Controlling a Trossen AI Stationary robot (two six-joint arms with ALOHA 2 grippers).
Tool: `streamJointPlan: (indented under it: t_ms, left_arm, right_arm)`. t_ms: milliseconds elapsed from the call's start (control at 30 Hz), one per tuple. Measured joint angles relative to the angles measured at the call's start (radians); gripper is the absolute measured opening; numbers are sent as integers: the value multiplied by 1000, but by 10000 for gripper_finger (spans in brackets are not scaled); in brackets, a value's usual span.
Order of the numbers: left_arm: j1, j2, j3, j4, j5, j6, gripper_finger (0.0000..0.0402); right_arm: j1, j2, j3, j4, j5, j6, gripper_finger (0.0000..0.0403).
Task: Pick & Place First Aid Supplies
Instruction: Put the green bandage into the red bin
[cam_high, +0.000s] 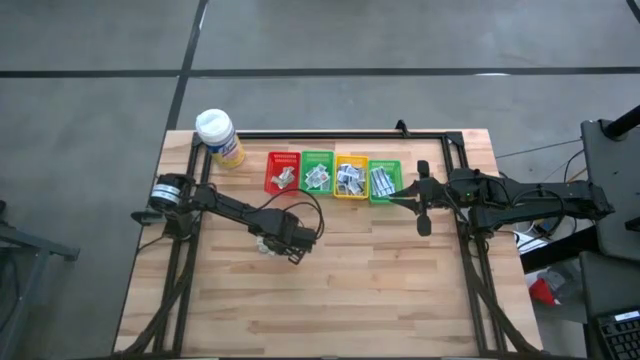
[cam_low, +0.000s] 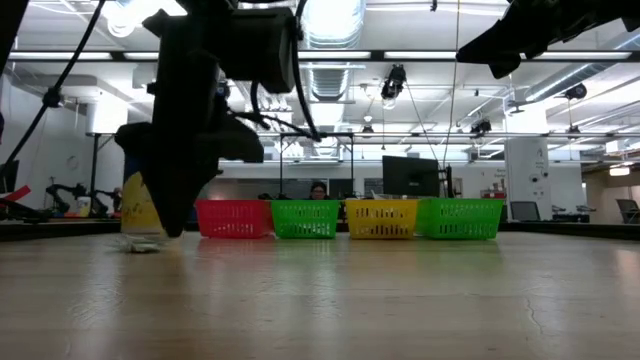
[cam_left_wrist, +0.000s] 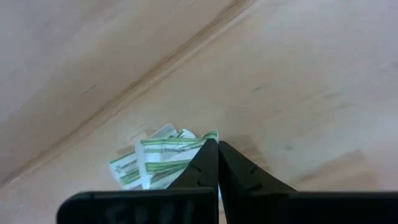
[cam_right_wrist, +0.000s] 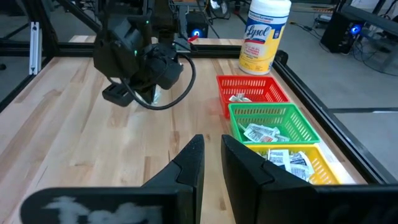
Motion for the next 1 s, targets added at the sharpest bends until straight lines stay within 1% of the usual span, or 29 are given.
streamJointPlan:
  t_ms: [267,467,567,767,1000]
  left_arm:
    - [0,-51,75,-105,-28,24,0]
    - [0,-124,132,-129,-111,29,0]
    - [0,-156,166,-133,-175,33,0]
    - [2,-189,261,-134,-344,93,0]
    - [20,-190,379,-138,-543,255,0]
  right_arm:
    - [0,0,0,0,0,1,52]
    - [0,0,0,0,0,1,52]
    - [0,0,0,0,0,2,52]
    - [0,0,0,0,0,1,52]
    - [0,0,0,0,0,1,52]
